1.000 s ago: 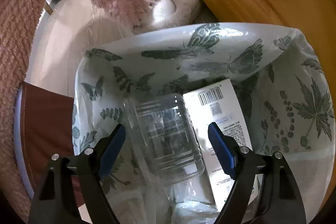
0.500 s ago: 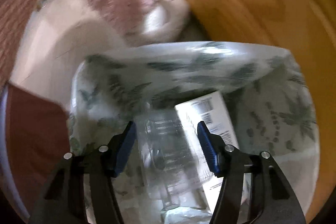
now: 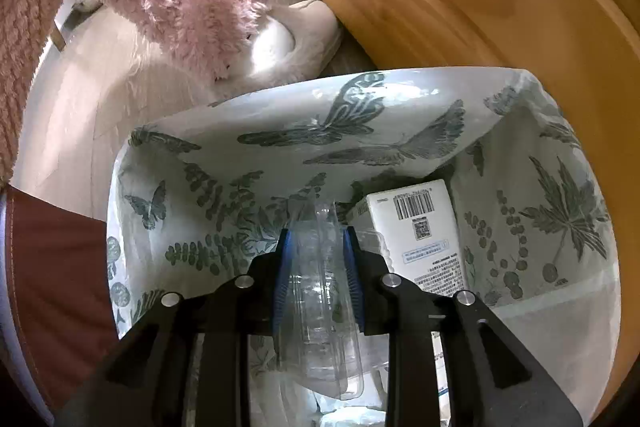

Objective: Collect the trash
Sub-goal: 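Open the right tool and release the clear box into the bag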

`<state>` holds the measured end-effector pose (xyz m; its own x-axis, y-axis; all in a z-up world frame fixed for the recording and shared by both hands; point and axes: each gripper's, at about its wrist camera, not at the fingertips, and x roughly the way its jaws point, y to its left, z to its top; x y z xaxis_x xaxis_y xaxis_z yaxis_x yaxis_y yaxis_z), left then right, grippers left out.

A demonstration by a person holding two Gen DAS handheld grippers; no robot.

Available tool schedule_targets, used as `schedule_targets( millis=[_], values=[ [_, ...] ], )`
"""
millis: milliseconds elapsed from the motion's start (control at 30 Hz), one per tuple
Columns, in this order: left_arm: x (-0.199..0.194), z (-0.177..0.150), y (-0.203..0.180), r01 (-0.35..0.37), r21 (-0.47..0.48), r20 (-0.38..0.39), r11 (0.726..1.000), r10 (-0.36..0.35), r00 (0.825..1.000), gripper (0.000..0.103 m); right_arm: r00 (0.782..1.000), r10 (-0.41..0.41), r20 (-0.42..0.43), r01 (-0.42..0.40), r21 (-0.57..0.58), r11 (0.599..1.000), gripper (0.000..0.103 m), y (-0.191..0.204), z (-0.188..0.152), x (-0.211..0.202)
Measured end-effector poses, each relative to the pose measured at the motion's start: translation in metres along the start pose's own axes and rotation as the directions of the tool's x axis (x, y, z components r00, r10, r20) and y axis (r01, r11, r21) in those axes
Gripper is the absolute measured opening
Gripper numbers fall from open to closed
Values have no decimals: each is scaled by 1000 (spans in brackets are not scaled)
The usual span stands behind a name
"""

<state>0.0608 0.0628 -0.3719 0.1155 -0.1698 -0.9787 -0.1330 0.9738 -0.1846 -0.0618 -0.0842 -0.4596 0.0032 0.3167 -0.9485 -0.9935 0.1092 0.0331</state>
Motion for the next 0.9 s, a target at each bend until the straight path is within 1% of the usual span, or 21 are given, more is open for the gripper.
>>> schedule_targets(
  millis=[33, 67, 133, 200, 267, 333, 433, 500, 600, 667, 800, 900],
  values=[
    [0, 0, 1, 0, -2, -1, 1000, 0, 1000, 95, 1000, 2, 1, -2, 6, 1000, 32, -1, 1, -2],
    [0, 0, 1, 0, -3, 0, 1000, 0, 1000, 95, 1000, 0, 6, 0, 19, 1000, 44, -3, 1, -5],
    [-1, 1, 1, 2, -5, 3, 1000, -2, 1000, 95, 1000, 8, 13, -8, 31, 999, 56, -9, 3, -10],
    [-2, 1, 1, 2, -4, 5, 1000, -2, 1000, 95, 1000, 17, 18, -18, 40, 999, 60, -9, 5, -15],
    [-2, 0, 2, 3, -7, 6, 1000, -3, 1000, 95, 1000, 23, 20, -24, 47, 999, 66, -10, 6, -20],
    [-2, 0, 3, 4, -12, 5, 1000, -4, 1000, 95, 999, 29, 20, -30, 58, 998, 66, -10, 5, -24],
    [-4, 0, 2, 9, -12, 9, 1000, -9, 1000, 95, 999, 42, -2, -42, 81, 996, 71, -12, 6, -30],
    [-5, 1, 2, 10, -11, 14, 1000, -10, 1000, 95, 999, 42, -8, -41, 100, 994, 72, -17, 3, -41],
    [-8, 1, 3, 14, -13, 22, 1000, -14, 1000, 95, 999, 32, -4, -32, 126, 992, 82, -25, 1, -63],
    [-10, 1, 2, 19, -11, 29, 1000, -19, 999, 95, 1000, 21, -6, -20, 145, 989, 85, -30, -2, -78],
    [-14, 0, -2, 25, 4, 36, 1000, -25, 999, 95, 999, -7, -34, 13, 183, 983, 85, -37, -13, -89],
    [-16, -1, -5, 28, 11, 42, 1000, -28, 999, 95, 996, -20, -87, 36, 187, 982, 85, -36, -25, -84]
  ],
)
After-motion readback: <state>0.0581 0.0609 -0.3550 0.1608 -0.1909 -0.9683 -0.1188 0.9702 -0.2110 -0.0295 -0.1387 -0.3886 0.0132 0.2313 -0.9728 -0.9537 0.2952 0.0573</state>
